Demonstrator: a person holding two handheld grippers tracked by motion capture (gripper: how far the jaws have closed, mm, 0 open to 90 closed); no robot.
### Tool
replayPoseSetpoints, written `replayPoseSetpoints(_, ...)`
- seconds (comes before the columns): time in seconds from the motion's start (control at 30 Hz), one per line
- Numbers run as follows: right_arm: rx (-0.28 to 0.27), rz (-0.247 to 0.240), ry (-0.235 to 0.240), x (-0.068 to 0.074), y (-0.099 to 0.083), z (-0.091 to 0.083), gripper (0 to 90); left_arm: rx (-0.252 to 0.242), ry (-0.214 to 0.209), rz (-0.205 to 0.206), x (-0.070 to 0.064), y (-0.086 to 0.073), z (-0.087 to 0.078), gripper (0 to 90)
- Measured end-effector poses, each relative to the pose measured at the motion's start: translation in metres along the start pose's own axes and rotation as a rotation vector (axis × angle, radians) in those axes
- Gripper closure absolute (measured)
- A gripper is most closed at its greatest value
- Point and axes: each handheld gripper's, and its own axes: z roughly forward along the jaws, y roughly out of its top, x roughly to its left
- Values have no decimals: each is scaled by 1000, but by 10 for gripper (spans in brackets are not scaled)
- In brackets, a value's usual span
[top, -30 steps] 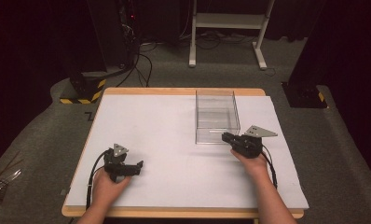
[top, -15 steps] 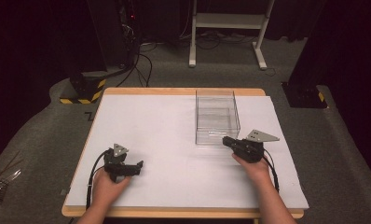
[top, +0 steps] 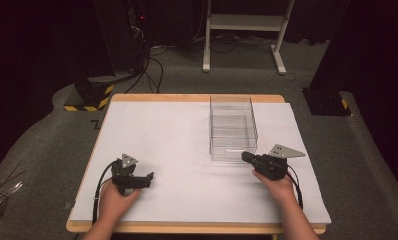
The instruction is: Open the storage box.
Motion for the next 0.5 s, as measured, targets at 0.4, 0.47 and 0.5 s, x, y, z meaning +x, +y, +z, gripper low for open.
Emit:
replayPoseSetpoints(0.4, -1, -7, 17, 8, -6, -10, 864, 0, 0, 0, 0, 0, 0, 28)
replayPoseSetpoints(0.47, 0, -9, 19, 10, -7, -11, 865, 0, 0, 0, 0, 0, 0, 28)
replayPoseSetpoints(0.5, 1, -9, 18, 11, -7, -12, 865, 0, -1, 0, 0, 0, 0, 28)
